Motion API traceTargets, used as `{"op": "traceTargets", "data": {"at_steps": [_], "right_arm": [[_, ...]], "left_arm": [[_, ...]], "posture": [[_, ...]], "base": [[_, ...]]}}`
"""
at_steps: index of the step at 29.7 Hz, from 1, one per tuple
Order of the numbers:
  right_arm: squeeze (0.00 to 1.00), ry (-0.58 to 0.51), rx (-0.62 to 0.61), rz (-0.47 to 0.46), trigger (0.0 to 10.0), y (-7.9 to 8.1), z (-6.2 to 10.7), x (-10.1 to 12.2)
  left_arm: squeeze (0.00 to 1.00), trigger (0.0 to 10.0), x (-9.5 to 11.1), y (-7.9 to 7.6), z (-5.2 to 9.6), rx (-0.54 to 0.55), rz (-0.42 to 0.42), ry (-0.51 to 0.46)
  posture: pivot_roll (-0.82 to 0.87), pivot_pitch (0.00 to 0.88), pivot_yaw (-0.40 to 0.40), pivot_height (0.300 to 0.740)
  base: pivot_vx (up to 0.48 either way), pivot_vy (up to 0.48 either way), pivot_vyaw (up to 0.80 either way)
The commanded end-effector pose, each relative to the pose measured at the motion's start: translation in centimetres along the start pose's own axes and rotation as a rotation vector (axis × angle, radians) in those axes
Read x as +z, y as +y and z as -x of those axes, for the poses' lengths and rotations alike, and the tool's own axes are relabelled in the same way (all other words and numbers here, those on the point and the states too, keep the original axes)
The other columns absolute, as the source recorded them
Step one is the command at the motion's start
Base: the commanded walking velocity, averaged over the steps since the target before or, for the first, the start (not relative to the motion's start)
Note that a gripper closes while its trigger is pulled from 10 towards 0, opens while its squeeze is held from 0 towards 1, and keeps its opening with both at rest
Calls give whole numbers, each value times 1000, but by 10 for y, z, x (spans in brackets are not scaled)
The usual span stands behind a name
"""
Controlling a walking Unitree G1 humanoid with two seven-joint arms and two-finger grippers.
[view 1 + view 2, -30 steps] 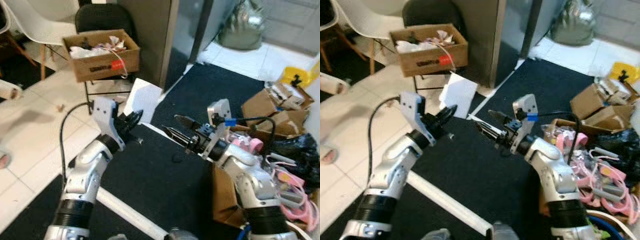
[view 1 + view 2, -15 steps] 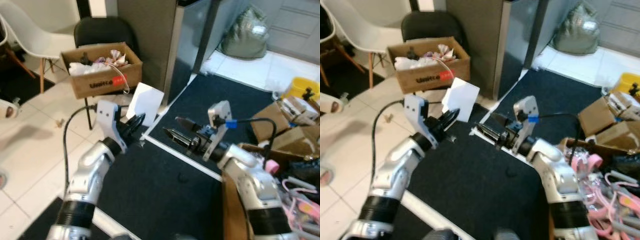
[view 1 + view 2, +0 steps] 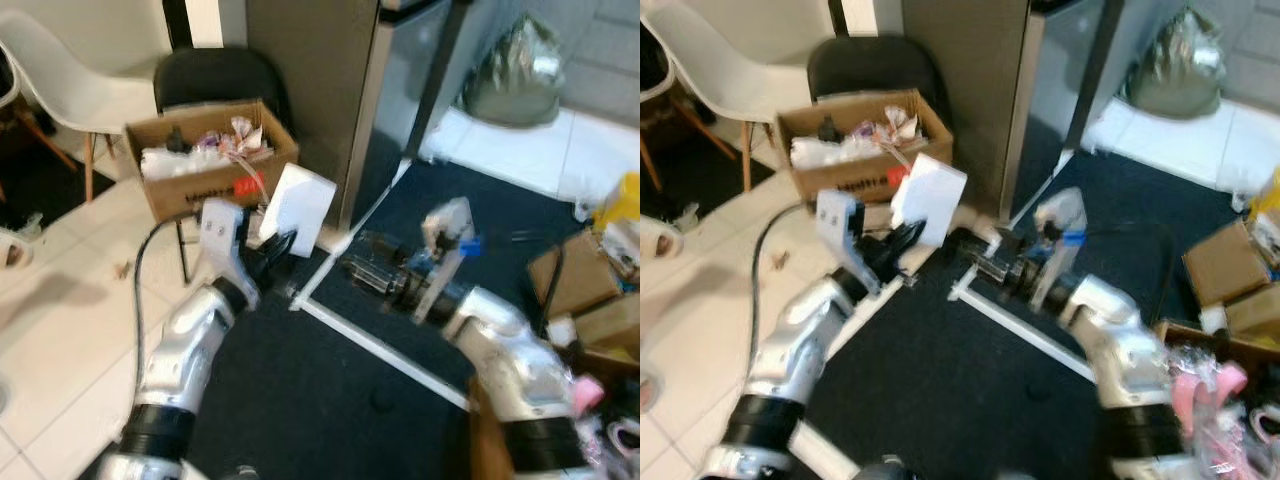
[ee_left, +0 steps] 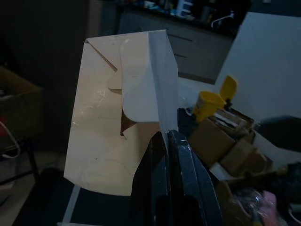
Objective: Picking trash to rubbish bin
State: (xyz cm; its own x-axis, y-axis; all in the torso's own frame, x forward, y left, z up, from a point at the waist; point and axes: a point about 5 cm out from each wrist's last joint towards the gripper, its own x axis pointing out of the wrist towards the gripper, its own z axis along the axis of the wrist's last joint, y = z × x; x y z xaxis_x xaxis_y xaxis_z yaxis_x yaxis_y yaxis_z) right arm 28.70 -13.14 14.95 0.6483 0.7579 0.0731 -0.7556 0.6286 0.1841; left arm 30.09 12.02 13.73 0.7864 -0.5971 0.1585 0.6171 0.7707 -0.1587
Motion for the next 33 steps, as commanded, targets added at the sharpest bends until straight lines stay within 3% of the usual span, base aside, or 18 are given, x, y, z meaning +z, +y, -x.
{"op": "traceTargets", "data": {"at_steps": [1, 27, 33], "right_arm": [[0, -5, -20, 7, 10000, -5, 5, 2], [0, -5, -20, 9, 10000, -5, 5, 2], [0, 8, -31, 51, 10000, -7, 7, 3]], "left_arm": [[0, 10000, -1, -4, -2, -17, 3, 2], [0, 10000, -1, -2, -1, -6, -1, 5], [0, 10000, -5, 16, 7, 84, -28, 43]], "posture": [[-82, 0, -18, 740], [-85, 0, -17, 740], [-81, 0, -18, 740]], "base": [[480, 0, 0], [480, 0, 0], [480, 0, 0]]}}
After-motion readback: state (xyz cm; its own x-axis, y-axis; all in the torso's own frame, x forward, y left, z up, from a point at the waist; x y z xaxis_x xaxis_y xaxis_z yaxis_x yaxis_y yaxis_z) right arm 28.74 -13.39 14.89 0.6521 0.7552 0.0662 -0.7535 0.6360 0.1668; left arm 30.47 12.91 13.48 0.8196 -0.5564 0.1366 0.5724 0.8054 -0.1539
